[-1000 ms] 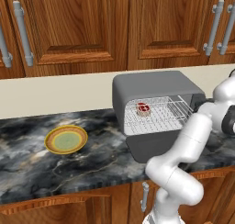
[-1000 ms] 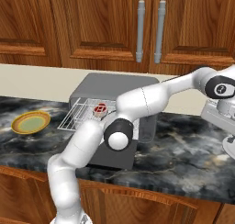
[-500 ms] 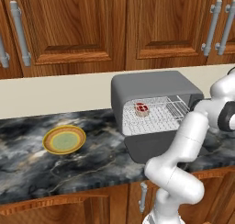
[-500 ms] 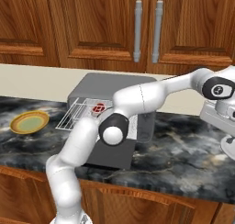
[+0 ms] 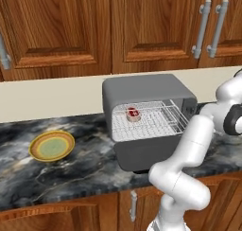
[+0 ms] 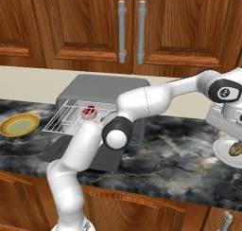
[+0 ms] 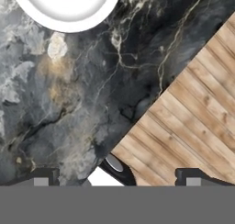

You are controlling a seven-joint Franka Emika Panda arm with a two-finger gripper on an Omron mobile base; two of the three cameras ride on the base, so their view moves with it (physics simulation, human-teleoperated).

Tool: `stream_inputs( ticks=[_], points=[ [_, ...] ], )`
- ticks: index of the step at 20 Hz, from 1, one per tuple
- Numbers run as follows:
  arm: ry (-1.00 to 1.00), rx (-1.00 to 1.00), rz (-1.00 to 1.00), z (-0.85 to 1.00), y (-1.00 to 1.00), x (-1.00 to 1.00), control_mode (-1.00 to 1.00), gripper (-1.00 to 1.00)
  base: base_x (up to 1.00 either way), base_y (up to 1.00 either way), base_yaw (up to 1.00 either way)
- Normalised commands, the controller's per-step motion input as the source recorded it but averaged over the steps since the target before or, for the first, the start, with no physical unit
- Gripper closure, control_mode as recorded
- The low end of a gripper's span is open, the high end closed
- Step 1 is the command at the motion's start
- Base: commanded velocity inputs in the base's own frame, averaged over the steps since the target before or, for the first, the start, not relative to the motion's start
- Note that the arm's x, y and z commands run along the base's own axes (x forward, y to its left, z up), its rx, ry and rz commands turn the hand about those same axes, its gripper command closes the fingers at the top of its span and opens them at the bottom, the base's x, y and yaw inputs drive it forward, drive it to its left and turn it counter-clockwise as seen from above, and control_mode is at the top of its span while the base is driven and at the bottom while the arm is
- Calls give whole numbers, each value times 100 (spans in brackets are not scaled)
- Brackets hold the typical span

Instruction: Open the toaster oven door. Place the bread on the top rack in the toaster oven and place the steak on the bottom rack.

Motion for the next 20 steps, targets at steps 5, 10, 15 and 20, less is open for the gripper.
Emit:
stream_inputs(
  ticks=[5,10,15,20],
  points=[
    [0,0,0,0,0,0,100,-100,13,-46,0],
    [0,0,0,0,0,0,100,-100,11,-42,0],
    [0,0,0,0,0,0,100,-100,12,-34,0],
    [0,0,0,0,0,0,100,-100,15,-30,0]
  ],
)
